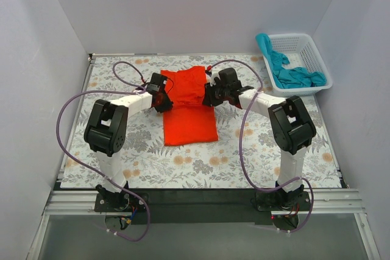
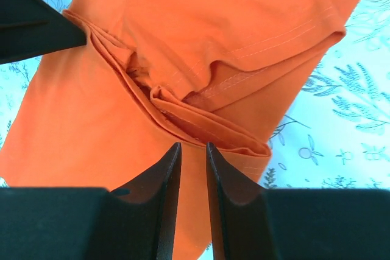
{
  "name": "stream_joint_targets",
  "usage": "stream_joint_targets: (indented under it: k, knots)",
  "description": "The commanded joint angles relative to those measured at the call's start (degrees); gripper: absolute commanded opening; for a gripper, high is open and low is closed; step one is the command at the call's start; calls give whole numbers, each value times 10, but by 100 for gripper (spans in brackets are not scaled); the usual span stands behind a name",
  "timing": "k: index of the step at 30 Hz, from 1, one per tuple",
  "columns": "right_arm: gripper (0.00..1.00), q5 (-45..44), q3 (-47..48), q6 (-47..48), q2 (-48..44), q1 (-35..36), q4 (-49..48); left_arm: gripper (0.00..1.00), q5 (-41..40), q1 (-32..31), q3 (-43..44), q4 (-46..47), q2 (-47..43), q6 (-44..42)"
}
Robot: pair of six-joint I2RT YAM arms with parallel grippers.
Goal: Fold and stack the t-shirts
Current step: Fold the tshirt
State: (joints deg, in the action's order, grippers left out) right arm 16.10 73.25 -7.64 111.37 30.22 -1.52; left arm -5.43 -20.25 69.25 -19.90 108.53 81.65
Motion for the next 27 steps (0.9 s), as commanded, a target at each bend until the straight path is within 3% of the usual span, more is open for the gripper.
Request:
stream_joint_targets:
  k: [1, 7, 11, 14, 20, 27]
  knots:
    - [29, 25, 27, 2, 3, -7, -16, 15, -7, 16, 33, 9, 12, 7]
    - [29, 81, 24, -25, 2, -21, -21, 17, 7, 30, 51, 11, 4, 11]
    - [29, 133, 18, -58, 12, -42, -47, 24, 12, 30, -6, 58, -80, 12]
    - [29, 176, 22, -77, 34, -54, -60, 23, 33, 30, -57, 103, -97, 19]
    - [28, 220, 55, -99, 106, -83, -72, 11, 53, 32, -56, 126, -22, 42]
    - [27, 259, 62, -153, 166, -132, -124, 8, 39, 57, -71, 123, 22, 76]
